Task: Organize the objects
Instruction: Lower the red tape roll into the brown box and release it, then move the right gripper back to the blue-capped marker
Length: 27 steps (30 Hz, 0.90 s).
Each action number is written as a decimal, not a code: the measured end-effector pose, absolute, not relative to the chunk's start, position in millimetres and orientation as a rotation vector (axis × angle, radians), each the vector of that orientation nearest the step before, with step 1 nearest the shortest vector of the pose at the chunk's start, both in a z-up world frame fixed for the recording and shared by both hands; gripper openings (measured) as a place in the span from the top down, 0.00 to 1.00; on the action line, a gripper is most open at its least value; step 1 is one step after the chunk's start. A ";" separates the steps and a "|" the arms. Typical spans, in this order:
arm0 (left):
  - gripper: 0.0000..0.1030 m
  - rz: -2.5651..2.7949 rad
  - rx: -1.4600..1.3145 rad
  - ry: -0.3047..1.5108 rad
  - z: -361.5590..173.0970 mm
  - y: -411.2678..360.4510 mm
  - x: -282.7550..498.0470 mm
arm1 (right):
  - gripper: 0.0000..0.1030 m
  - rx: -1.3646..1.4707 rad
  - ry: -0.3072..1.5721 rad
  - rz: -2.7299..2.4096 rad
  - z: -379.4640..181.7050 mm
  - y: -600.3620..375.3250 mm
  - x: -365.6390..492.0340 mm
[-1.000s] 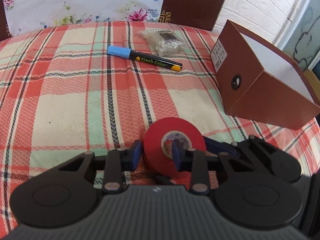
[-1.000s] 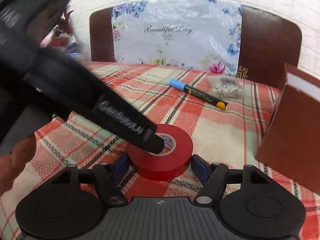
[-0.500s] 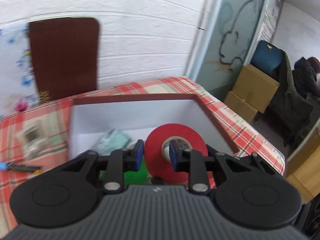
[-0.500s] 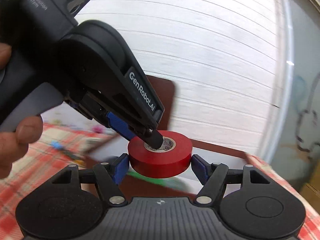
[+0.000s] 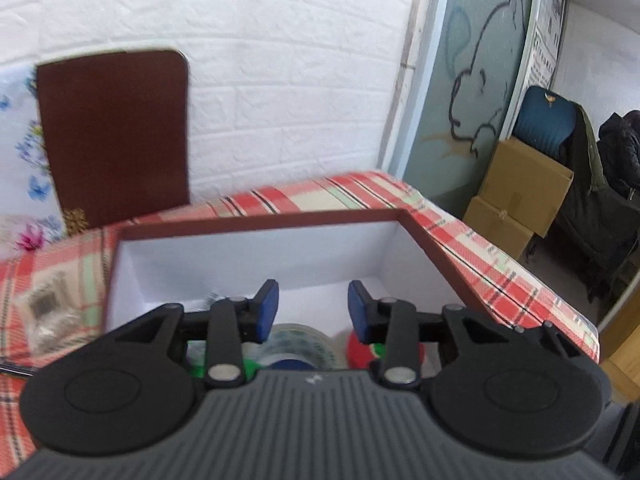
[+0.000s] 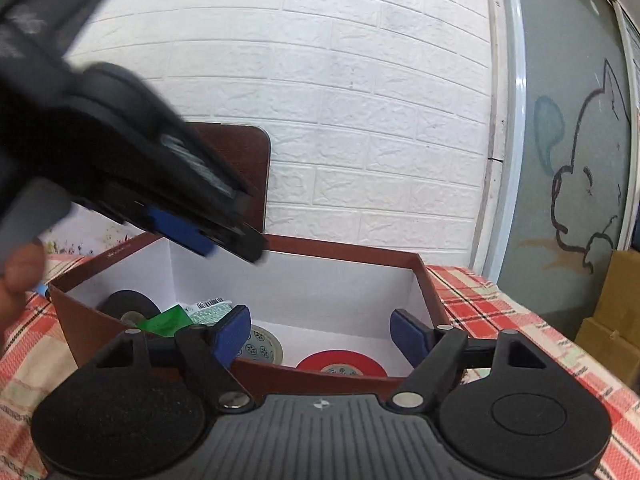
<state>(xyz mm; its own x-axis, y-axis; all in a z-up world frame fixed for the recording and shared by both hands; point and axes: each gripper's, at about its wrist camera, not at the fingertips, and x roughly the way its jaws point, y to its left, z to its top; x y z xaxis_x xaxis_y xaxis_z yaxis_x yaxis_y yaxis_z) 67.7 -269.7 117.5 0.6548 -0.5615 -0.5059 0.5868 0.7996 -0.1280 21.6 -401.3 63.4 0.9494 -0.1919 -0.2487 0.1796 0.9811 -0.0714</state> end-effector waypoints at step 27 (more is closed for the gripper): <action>0.64 -0.465 -0.111 0.776 77.1 -198.8 92.6 | 0.27 -0.041 0.369 -0.335 48.0 -439.8 22.4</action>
<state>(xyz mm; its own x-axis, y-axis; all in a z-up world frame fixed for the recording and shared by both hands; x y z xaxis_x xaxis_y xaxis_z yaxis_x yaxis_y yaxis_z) 92.6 -198.8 77.1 0.6183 -0.4432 -0.6490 0.3625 0.8936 -0.2648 22.4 -439.8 48.0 0.8784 -0.3289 -0.3466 0.3139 0.9441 -0.1002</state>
